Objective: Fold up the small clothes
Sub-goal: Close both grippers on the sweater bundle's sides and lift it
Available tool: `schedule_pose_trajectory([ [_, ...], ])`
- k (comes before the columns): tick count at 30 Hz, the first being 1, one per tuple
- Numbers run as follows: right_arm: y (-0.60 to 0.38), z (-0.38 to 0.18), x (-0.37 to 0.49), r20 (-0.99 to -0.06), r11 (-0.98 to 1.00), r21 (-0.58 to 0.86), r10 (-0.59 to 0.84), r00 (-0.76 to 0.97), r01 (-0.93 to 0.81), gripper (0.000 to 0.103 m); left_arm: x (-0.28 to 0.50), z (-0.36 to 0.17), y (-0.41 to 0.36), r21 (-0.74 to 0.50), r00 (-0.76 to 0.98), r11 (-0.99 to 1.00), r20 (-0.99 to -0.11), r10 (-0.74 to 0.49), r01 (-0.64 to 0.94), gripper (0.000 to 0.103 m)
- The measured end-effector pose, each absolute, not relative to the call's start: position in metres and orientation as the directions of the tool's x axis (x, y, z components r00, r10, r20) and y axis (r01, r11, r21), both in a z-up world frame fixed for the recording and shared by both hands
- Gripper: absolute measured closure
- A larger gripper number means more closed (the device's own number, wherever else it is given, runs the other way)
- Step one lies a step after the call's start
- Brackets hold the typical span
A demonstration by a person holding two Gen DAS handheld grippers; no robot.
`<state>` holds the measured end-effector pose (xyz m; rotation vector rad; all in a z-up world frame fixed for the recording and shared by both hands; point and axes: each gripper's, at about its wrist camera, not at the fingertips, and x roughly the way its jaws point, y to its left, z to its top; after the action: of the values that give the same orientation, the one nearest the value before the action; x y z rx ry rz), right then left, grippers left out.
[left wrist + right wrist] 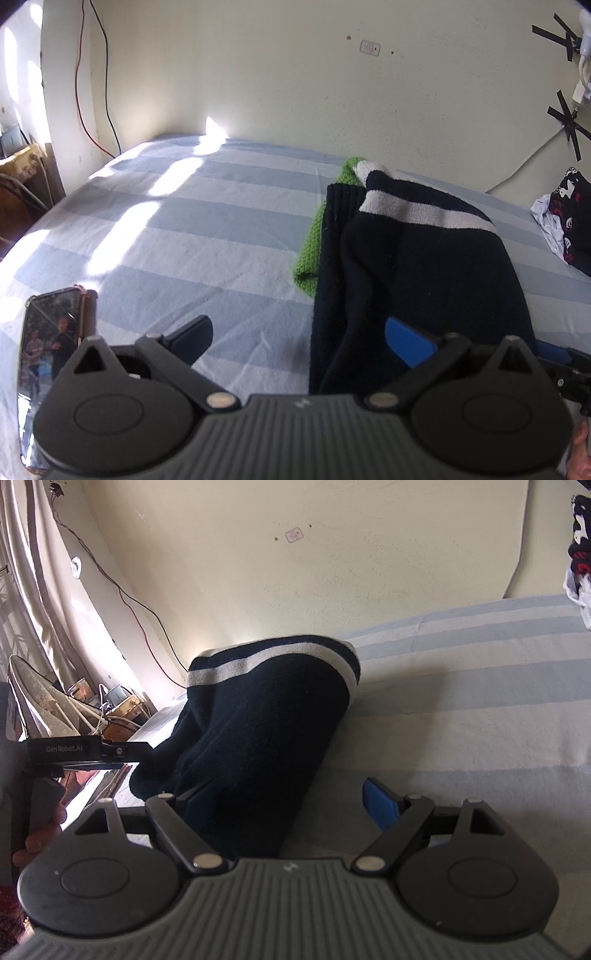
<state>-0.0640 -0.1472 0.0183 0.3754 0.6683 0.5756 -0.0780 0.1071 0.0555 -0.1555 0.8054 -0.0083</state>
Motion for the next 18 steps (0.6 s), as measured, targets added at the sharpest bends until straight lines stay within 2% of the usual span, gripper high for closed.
schedule_pose_trajectory([
  [5, -0.143, 0.024, -0.047, -0.492, 0.777, 0.508, 0.616, 0.615, -0.373, 0.015, -0.053, 0.040, 0.114, -0.232, 0.648, 0.973, -0.743, -0.168, -0.013, 0.000],
  [8, -0.140, 0.023, -0.026, -0.500, 0.746, 0.560, 0.651, 0.570, -0.360, 0.015, -0.043, 0.030, 0.108, -0.293, 0.623, 0.955, -0.739, -0.258, 0.048, 0.000],
  [14, -0.133, 0.011, 0.023, -0.457, 0.638, 0.716, 0.734, 0.502, -0.281, 0.018, -0.040, 0.019, 0.109, -0.356, 0.647, 0.933, -0.696, -0.309, 0.063, 0.000],
  [18, -0.109, 0.015, 0.033, -0.479, 0.659, 0.701, 0.719, 0.503, -0.274, 0.019, -0.038, 0.018, 0.109, -0.353, 0.667, 0.932, -0.676, -0.313, 0.080, 0.000],
])
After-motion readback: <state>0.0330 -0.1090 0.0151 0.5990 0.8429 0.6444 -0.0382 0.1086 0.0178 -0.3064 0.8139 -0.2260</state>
